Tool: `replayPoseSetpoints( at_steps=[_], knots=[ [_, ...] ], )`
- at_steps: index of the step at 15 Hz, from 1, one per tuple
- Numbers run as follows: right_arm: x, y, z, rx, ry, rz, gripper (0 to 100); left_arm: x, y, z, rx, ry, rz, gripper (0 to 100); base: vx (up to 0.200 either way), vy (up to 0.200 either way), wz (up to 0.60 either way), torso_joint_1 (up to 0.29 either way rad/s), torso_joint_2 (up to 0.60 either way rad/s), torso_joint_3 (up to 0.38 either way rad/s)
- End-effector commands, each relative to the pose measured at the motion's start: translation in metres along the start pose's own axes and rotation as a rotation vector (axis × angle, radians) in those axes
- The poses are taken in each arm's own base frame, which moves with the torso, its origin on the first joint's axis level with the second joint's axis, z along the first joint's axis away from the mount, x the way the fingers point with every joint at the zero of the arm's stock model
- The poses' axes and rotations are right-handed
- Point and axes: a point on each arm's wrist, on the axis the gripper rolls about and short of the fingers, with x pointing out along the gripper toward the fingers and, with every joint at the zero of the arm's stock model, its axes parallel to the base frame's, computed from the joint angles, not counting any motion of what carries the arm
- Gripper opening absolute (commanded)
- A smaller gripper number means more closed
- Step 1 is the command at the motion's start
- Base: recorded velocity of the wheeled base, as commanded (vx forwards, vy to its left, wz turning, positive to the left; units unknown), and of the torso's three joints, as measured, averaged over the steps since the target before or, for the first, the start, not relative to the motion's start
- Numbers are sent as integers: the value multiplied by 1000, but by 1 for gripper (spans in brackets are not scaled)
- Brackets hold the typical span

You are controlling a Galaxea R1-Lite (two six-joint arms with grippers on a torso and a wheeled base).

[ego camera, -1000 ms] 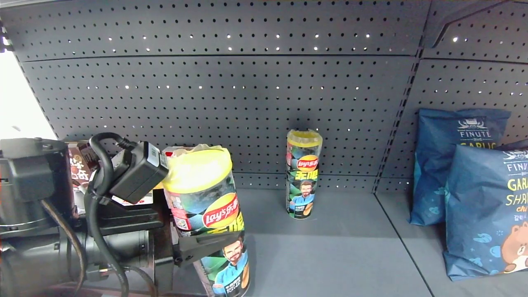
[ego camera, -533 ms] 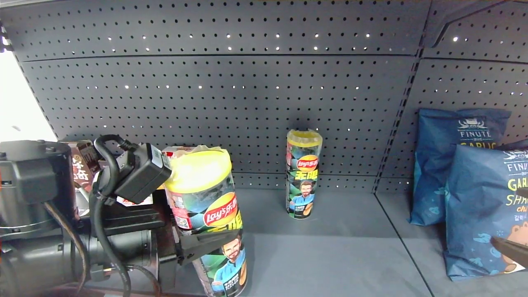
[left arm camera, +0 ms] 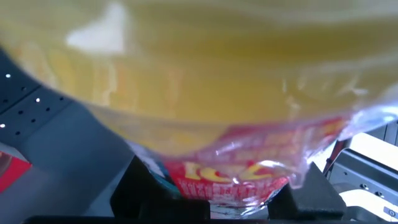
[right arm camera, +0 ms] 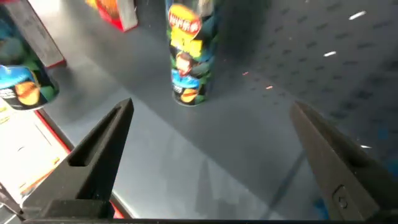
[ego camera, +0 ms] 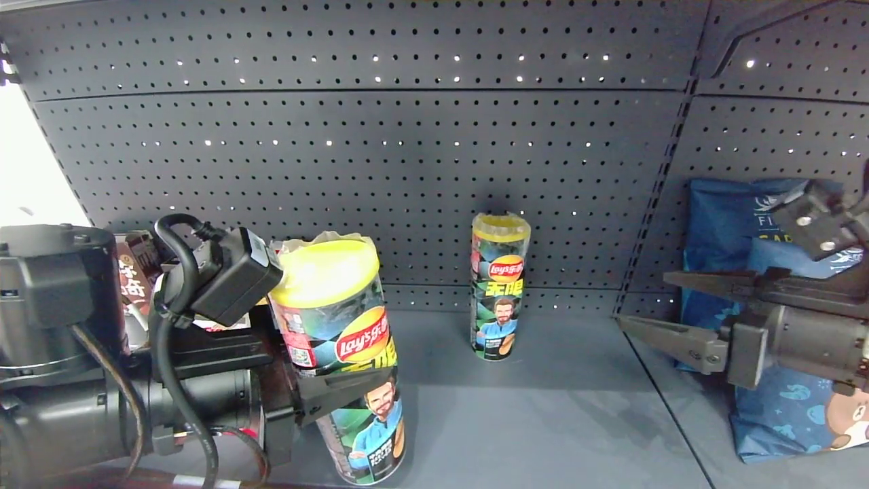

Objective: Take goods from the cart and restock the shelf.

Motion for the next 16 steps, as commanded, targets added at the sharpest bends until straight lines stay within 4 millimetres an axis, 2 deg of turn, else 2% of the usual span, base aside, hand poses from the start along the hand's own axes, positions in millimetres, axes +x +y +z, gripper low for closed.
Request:
replayPoseSetpoints(
  at_steps=[1, 5, 6, 9, 13, 16],
  knots=[
    [37, -5, -18, 23, 103, 32, 100, 1, 1, 1, -1, 0, 1, 0, 0, 0, 0, 0, 0, 0],
    [73, -17, -24, 30, 45, 15, 100, 0, 3, -2, -7, 6, 11, 0, 0, 0, 0, 0, 0, 0],
    [74, -18, -23, 31, 40, 16, 100, 0, 3, -2, -8, 8, 11, 0, 0, 0, 0, 0, 0, 0],
    [99, -25, -33, 51, -18, 174, 100, 0, 4, -3, -8, 8, 14, 0, 0, 0, 0, 0, 0, 0],
    [115, -43, -45, 41, -79, 319, 100, -1, 5, -1, -8, 4, 21, 0, 0, 0, 0, 0, 0, 0],
    [124, -46, -51, 39, -84, 350, 100, -1, 5, -2, -9, 6, 20, 0, 0, 0, 0, 0, 0, 0]
  ],
)
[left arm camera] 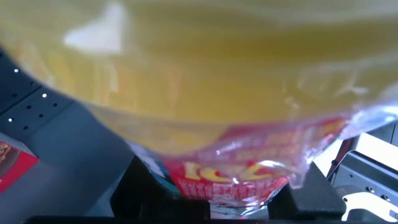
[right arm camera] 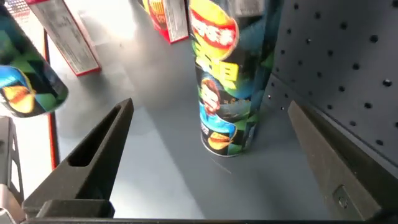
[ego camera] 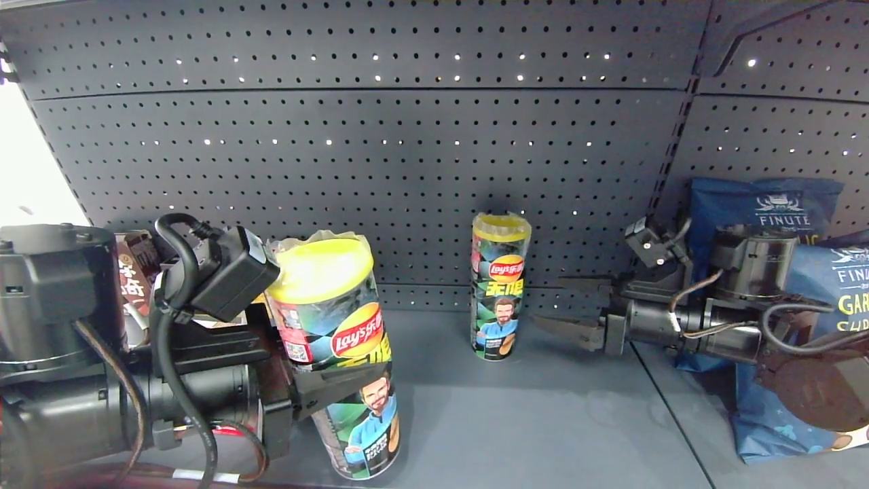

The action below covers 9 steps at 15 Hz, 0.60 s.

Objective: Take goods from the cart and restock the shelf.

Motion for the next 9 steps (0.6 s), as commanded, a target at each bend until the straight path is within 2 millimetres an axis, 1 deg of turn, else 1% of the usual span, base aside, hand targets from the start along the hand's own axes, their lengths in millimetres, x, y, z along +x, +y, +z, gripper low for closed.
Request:
replayPoseSetpoints(
  at_steps=[1, 4, 9],
  knots=[
    [9, -7, -9, 14, 18, 7, 100, 0, 0, -1, -1, 3, 0, 0, 0, 0, 0, 0, 0, 0],
    [17, -12, -14, 16, 26, 11, 100, 0, 0, -2, -3, 6, 1, 0, 0, 0, 0, 0, 0, 0],
    [39, -26, -23, 22, 36, 22, 100, 2, 1, -5, -11, 20, 0, 0, 0, 0, 0, 0, 0, 0]
  ],
)
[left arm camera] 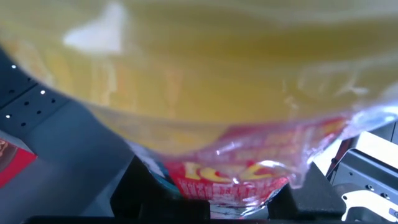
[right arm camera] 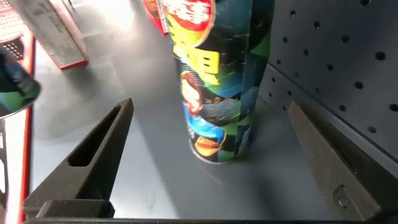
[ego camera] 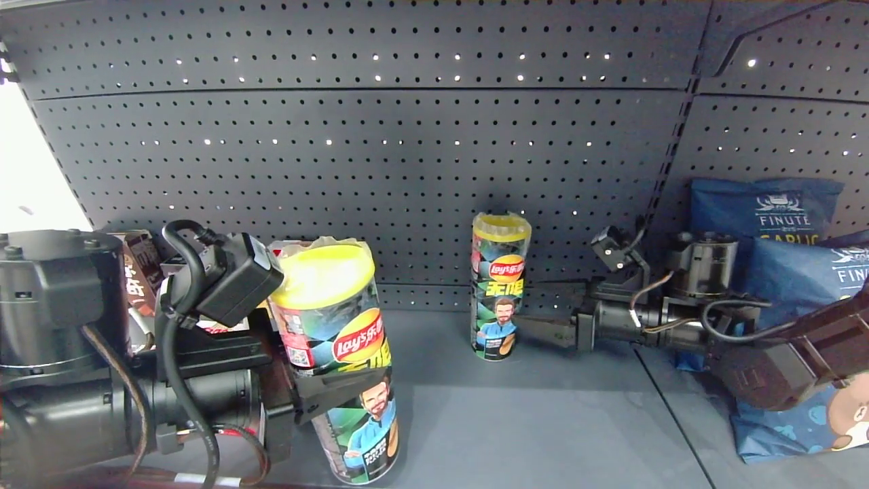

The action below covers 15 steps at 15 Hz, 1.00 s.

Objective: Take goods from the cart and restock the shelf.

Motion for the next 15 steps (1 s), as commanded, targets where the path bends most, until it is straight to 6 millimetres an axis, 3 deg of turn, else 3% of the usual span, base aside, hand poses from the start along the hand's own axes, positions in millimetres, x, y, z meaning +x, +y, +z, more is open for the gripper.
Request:
replayPoseSetpoints(
  at_steps=[1, 15],
  knots=[
    [14, -9, -9, 7, 10, 5, 100, 2, 0, -2, -4, 8, -1, 0, 0, 0, 0, 0, 0, 0],
    [58, -24, -22, -12, -9, 51, 100, 4, 0, -13, -23, 47, -5, 0, 0, 0, 0, 0, 0, 0]
  ],
)
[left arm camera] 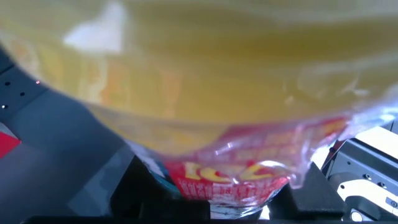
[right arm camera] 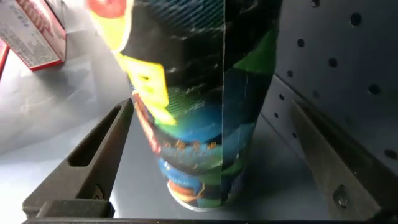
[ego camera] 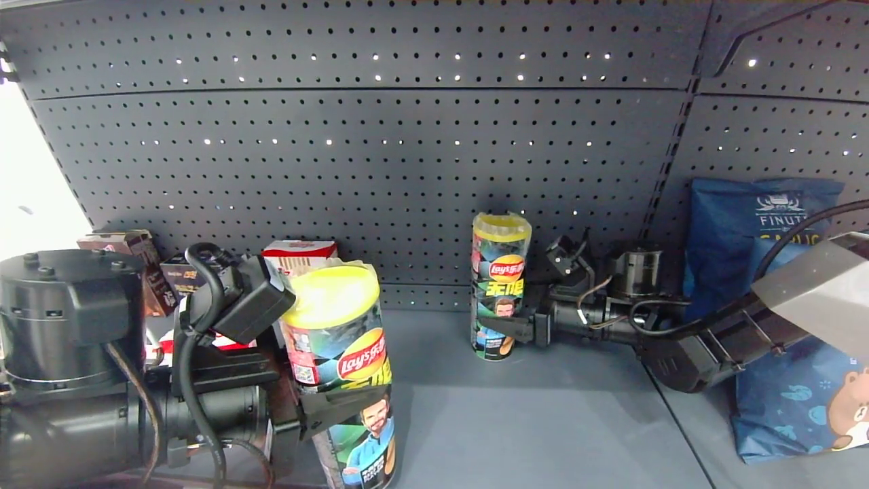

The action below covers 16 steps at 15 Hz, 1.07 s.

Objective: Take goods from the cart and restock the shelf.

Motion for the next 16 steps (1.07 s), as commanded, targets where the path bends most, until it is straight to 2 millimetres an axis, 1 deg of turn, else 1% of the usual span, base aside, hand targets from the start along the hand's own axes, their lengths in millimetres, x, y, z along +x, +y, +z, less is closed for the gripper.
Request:
replayPoseSetpoints(
  at_steps=[1, 4, 5, 10, 11, 13, 15, 16],
  knots=[
    [5, -2, -2, 0, 0, 3, 100, 0, 0, 0, 1, 0, 1, 0, 0, 0, 0, 0, 0, 0],
    [13, -4, -5, -3, -2, 16, 100, 0, 0, 1, 3, -5, 0, 0, 0, 0, 0, 0, 0, 0],
    [16, -4, -3, -8, -8, 12, 0, 0, 0, 1, 3, -5, 1, 0, 0, 0, 0, 0, 0, 0],
    [13, 0, 0, -12, -13, 17, 0, 0, 0, 4, 7, -15, -1, 0, 0, 0, 0, 0, 0, 0],
    [7, 5, 7, -19, -21, 12, 0, 0, 1, 5, 12, -27, 0, 0, 0, 0, 0, 0, 0, 0],
    [-4, 15, 13, -20, -19, 9, 0, 4, 3, 6, 15, -37, -1, 0, 0, 0, 0, 0, 0, 0],
    [-5, 29, 19, -32, -27, -40, 0, 6, 4, 8, 20, -50, 1, 0, 0, 0, 0, 0, 0, 0],
    [-7, 41, 25, -48, -47, -72, 0, 9, 5, 8, 19, -48, 1, 0, 0, 0, 0, 0, 0, 0]
  ],
)
